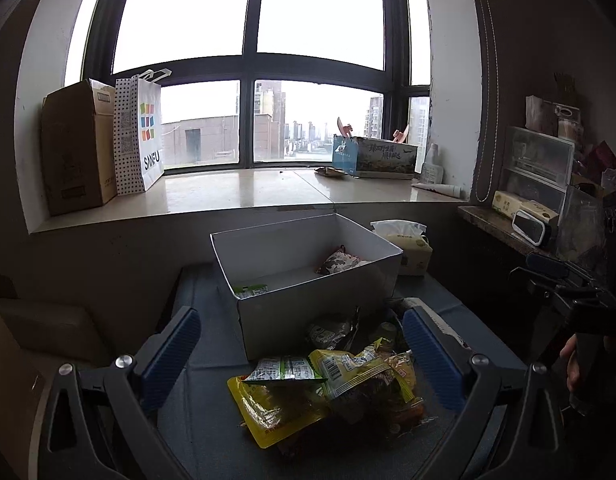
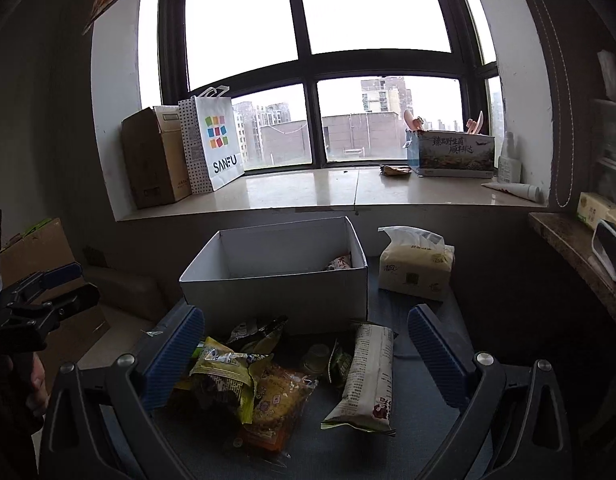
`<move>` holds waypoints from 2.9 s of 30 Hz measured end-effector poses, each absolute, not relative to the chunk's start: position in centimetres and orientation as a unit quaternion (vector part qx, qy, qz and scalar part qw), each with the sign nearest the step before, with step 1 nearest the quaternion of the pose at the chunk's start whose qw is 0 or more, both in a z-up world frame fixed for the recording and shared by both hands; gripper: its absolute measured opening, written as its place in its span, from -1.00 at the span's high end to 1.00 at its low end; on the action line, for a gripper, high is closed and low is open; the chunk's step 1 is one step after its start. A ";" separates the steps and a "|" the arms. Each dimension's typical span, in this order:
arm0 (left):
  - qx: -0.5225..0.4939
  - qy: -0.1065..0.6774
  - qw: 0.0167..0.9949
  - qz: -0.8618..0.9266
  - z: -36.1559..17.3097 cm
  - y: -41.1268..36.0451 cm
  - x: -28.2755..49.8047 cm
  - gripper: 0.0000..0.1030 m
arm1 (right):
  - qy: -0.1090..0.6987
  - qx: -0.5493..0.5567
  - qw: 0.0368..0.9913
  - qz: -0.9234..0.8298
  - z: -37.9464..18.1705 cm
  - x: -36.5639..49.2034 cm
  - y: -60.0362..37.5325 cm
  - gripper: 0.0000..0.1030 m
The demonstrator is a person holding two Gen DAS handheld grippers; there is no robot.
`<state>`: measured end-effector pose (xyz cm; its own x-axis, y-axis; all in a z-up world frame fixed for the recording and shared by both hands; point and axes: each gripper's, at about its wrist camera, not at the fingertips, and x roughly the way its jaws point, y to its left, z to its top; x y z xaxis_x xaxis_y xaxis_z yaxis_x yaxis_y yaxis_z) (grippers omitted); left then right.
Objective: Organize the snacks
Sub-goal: 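Grasp the long white cracker bag with the right gripper while the left grasps a yellow chip bag, then place both held bags into the white box and release them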
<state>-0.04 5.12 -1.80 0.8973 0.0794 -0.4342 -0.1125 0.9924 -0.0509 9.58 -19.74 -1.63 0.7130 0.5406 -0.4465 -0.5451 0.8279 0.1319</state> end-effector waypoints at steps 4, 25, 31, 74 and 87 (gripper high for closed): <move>-0.051 0.224 0.973 0.032 -1.9 4.8 -0.6 -1.00 | 0.275 0.000 0.924 0.265 -3.8 9.1 -22.0 -1.00; -0.067 0.267 0.961 0.018 -4.2 4.4 0.6 -1.00 | 0.428 0.015 0.865 0.262 -13.8 18.6 -20.9 -1.00; -0.064 0.280 0.958 0.010 -5.0 4.3 0.8 -1.00 | 0.483 0.020 0.835 0.262 -17.2 22.3 -19.1 -1.00; -0.127 0.361 0.921 -0.072 -11.2 0.1 8.3 0.06 | 0.410 0.064 0.846 0.336 -11.5 12.0 -24.1 0.24; -0.092 0.253 0.961 -0.059 -1.4 3.1 8.2 0.06 | 0.358 0.054 0.848 0.386 -6.5 14.2 -19.7 0.24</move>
<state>8.17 3.09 -1.39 0.8649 -0.1594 -0.4760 0.0658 0.9761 -0.2073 14.20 -19.71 -6.55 0.4447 0.6945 -0.5656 -0.6164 0.6954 0.3693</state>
